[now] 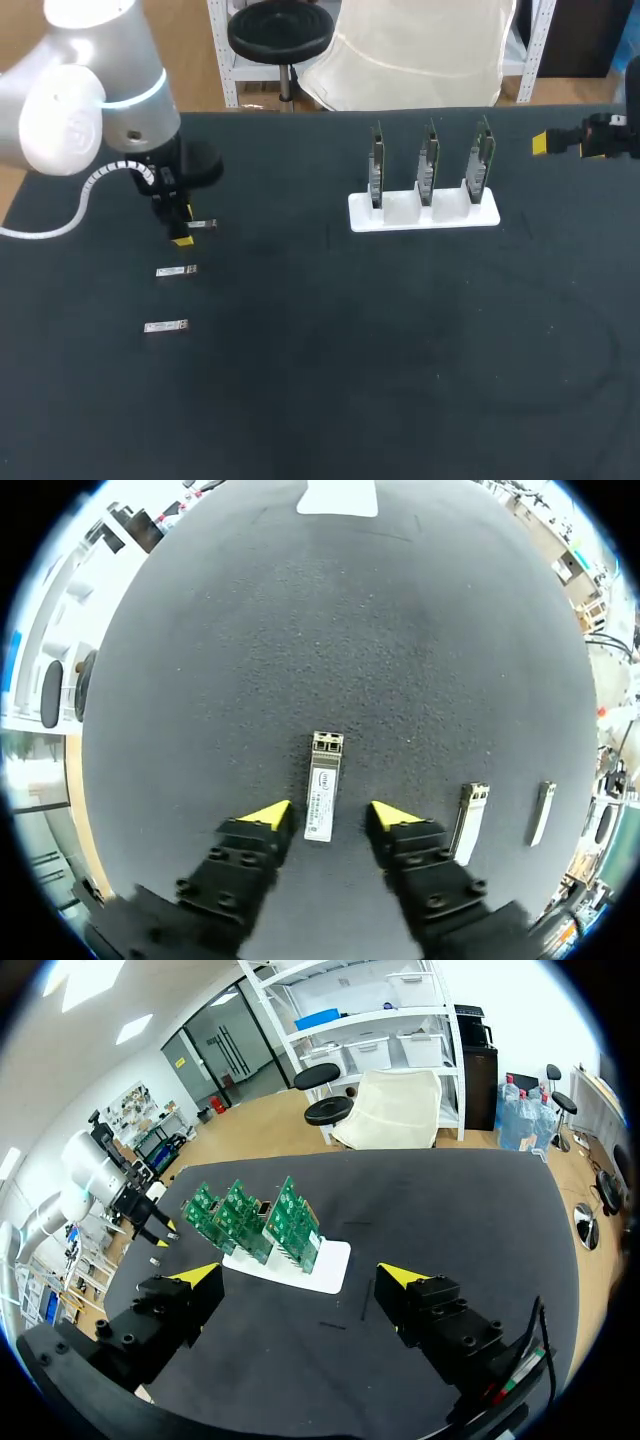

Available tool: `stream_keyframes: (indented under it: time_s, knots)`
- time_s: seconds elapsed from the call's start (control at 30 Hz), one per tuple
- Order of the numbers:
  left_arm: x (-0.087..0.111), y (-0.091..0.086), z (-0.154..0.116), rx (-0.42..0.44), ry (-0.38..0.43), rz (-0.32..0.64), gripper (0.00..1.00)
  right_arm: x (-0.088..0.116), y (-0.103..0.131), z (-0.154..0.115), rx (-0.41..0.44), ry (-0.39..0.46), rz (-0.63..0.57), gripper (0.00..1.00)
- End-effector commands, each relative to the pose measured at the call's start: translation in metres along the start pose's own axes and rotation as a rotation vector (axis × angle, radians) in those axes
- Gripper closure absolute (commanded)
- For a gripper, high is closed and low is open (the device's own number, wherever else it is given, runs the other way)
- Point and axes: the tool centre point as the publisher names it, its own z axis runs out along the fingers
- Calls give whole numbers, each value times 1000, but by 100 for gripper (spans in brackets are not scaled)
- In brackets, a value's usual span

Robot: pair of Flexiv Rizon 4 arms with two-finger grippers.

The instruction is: Pick up the optical module with the left hand, and insert it into the network port with the right hand.

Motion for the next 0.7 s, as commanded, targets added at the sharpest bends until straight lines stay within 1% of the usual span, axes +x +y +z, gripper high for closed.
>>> stream_keyframes:
  time_s: [0.03,0.27,0.4,0.53,0.7]
  knots:
    - [1,0,3,-1,-3,-2,100,0,0,0,0,0,0,0]
    - [4,0,2,-4,-30,-58,100,0,0,0,0,0,0,0]
    - [6,5,-8,-24,-85,-139,100,0,0,0,0,0,0,0]
    - [7,14,-25,-52,-182,-262,100,0,0,0,0,0,0,0]
    - [9,35,-66,-115,-358,-446,100,0,0,0,0,0,0,0]
